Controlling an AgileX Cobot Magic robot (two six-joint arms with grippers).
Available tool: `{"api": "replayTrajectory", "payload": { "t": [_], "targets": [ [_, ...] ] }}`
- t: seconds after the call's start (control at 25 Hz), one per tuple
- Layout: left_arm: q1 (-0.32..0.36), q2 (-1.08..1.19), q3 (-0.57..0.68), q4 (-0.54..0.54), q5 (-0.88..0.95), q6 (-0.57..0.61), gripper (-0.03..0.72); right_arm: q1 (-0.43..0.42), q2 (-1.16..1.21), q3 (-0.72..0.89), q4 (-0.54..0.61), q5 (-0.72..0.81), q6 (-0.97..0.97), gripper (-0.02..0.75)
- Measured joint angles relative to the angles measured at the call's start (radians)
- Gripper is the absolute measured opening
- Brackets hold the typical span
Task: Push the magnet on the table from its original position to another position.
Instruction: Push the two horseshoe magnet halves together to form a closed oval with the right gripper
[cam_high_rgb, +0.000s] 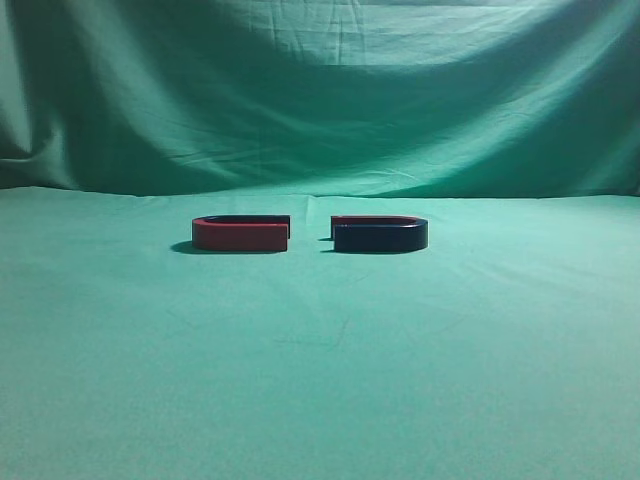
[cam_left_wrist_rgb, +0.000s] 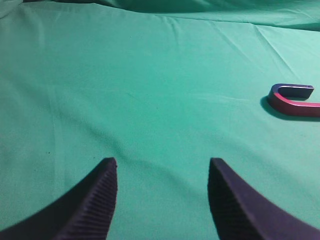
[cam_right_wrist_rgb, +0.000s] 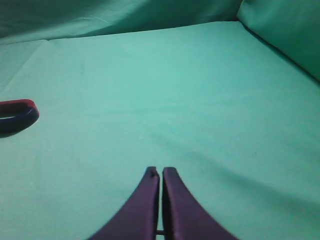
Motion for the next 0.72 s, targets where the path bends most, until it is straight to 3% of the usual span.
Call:
{"api": "replayTrajectory", "payload": {
  "t": [0.72],
  "targets": [
    [0.000,0.000,0.000,0.000,0.000,0.000,0.372,0.000,0.000,0.000,0.000,0.000,0.000,0.000]
  ]
}}
